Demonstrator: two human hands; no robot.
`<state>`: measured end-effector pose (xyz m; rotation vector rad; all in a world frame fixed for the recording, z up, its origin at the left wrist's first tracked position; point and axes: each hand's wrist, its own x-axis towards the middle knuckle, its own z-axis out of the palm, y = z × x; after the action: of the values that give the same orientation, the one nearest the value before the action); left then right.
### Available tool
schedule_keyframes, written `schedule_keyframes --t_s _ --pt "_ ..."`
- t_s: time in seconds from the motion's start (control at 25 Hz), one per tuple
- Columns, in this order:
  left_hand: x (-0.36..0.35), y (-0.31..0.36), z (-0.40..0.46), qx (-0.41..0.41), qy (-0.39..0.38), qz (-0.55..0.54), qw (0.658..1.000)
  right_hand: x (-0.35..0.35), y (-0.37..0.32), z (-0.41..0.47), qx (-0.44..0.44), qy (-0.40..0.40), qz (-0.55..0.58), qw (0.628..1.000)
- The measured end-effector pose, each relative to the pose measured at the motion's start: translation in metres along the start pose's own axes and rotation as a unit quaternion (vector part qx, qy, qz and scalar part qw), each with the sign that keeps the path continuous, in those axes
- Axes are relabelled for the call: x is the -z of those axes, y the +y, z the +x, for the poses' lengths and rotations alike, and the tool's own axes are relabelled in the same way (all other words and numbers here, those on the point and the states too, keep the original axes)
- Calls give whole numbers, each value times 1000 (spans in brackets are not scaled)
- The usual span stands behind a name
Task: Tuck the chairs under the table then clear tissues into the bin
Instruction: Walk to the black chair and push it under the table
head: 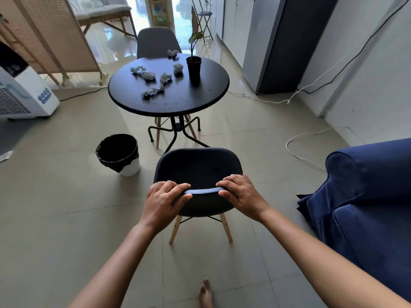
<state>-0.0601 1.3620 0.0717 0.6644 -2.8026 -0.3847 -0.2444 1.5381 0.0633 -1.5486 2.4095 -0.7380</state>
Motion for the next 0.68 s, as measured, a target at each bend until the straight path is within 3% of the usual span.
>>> schedule_keyframes --t_s 0.48,0.68 --pt "-13 -35 128 50 1 -3 999 17 57 143 -5 -74 13 997" --pt "-10 -58 163 55 -3 -7 998 20 66 189 42 -75 14 996"
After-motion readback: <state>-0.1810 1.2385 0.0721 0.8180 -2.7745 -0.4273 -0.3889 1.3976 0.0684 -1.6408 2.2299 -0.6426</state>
